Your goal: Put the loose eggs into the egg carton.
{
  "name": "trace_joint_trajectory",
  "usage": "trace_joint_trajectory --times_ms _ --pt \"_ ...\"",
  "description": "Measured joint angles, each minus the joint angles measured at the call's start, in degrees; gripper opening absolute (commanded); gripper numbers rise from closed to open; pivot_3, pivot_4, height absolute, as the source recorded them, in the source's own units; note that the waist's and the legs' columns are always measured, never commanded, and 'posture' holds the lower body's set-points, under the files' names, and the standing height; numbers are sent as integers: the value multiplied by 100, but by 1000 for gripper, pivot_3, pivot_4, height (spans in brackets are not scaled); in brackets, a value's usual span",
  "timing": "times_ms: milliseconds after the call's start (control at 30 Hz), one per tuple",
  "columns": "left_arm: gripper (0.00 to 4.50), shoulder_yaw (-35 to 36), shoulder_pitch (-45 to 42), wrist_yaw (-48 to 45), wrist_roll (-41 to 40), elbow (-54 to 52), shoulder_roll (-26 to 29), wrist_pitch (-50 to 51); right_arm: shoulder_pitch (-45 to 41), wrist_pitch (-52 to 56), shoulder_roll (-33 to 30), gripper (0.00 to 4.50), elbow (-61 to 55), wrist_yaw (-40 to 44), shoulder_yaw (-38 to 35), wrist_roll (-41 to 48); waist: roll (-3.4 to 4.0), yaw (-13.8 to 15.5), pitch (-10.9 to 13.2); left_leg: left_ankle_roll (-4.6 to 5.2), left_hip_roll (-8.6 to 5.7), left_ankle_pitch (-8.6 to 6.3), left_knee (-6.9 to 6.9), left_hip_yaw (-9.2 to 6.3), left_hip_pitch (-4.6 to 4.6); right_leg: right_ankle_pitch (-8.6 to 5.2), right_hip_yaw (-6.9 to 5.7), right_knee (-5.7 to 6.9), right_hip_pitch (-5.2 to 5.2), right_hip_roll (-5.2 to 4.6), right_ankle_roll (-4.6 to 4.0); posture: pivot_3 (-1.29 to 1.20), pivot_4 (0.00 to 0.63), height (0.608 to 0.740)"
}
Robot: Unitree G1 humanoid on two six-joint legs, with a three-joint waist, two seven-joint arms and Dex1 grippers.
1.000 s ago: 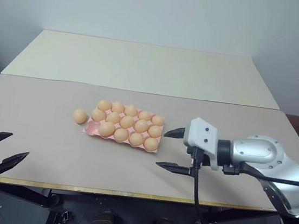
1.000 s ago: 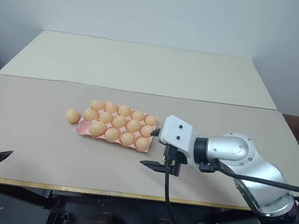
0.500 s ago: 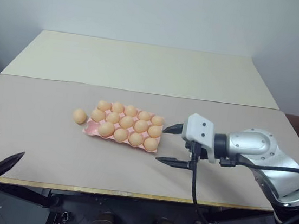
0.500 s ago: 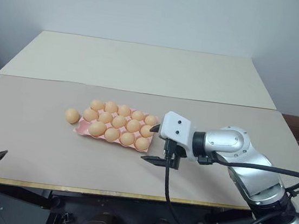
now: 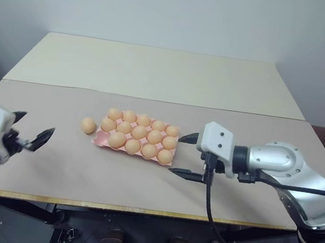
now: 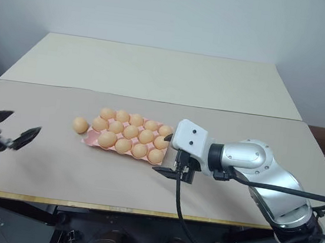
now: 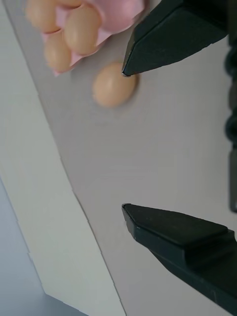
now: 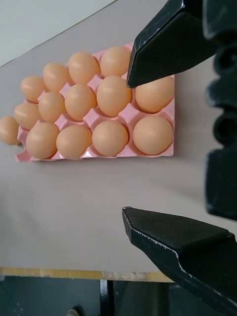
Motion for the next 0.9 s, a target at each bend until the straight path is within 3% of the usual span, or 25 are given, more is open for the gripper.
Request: trace_joint_trajectory --times_ms 300,900 --pt "4482 -1184 -888 44 245 1096 -629 -478 9 463 -28 4500 -303 -263 -203 205 -1 -50 -1 0 -1 0 0 -20 -8 0 3 7 -9 -1 1 0 150 740" --pt "4482 -1660 -1646 459 702 2490 -992 -1217 10 821 -189 4500 -479 -501 -385 567 -1 -43 -1 0 -5 0 0 -34 -10 0 0 4 -7 -3 2 0 150 740"
